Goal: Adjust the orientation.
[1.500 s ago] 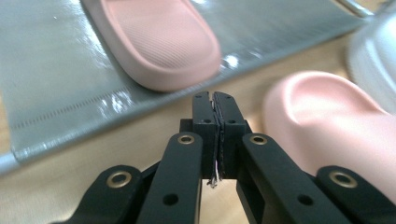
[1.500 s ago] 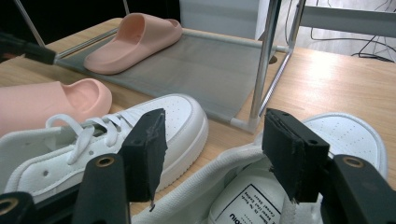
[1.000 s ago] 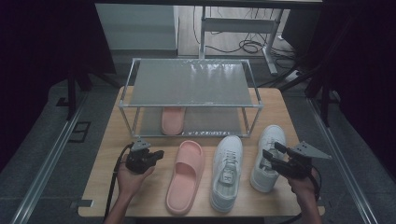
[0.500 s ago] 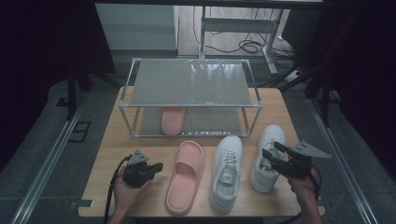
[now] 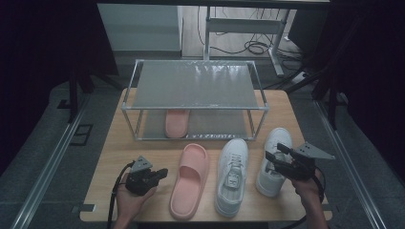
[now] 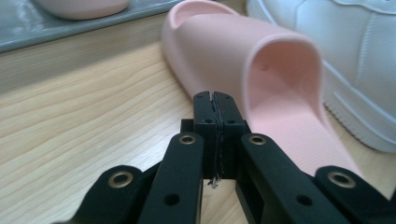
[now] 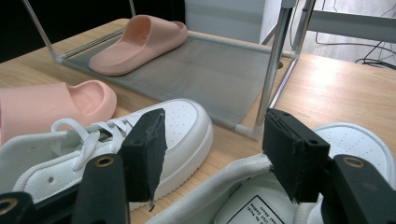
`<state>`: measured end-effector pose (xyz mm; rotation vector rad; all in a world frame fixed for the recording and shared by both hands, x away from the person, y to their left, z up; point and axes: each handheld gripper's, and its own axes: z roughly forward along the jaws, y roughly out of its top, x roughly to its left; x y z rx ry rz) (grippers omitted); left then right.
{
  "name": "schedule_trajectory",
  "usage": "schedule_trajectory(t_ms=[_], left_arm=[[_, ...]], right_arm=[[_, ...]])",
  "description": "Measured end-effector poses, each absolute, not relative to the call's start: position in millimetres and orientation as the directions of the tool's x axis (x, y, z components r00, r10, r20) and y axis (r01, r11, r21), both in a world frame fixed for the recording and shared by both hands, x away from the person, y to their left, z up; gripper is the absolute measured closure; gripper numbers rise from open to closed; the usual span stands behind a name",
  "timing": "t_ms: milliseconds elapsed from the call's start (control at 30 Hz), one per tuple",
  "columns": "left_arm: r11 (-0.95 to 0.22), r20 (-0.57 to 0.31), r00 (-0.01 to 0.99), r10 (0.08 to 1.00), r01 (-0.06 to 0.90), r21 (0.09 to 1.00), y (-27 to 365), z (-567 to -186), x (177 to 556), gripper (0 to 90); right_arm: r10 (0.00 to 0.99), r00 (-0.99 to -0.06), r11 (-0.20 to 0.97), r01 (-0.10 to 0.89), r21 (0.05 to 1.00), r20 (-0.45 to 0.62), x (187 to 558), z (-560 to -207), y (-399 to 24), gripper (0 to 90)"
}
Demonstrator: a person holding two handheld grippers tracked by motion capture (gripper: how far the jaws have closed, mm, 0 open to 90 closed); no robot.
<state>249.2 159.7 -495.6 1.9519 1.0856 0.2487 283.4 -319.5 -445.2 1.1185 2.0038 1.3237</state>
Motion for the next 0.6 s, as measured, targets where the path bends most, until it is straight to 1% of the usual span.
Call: schedule_trajectory(t_ms=[200, 433, 600], left_arm=[[-0.265, -0.227, 0.626, 0.746, 0.593, 0.761, 141, -498, 249, 90.0], [-0.315, -0.214, 0.666, 0.714, 0.579, 0.753, 116, -500, 249, 90.0], [-0.321, -0.215, 0.661, 0.719, 0.591, 0.740, 110, -506, 254, 90.0]], right_arm=[[0.841, -0.541, 0.192, 0.358, 0.914, 0.035, 282, -445, -318, 41.0], [0.835, -0.549, 0.196, 0.352, 0.915, 0.032, 280, -443, -316, 40.9], [0.838, -0.545, 0.191, 0.357, 0.915, 0.038, 281, -444, -319, 40.9]])
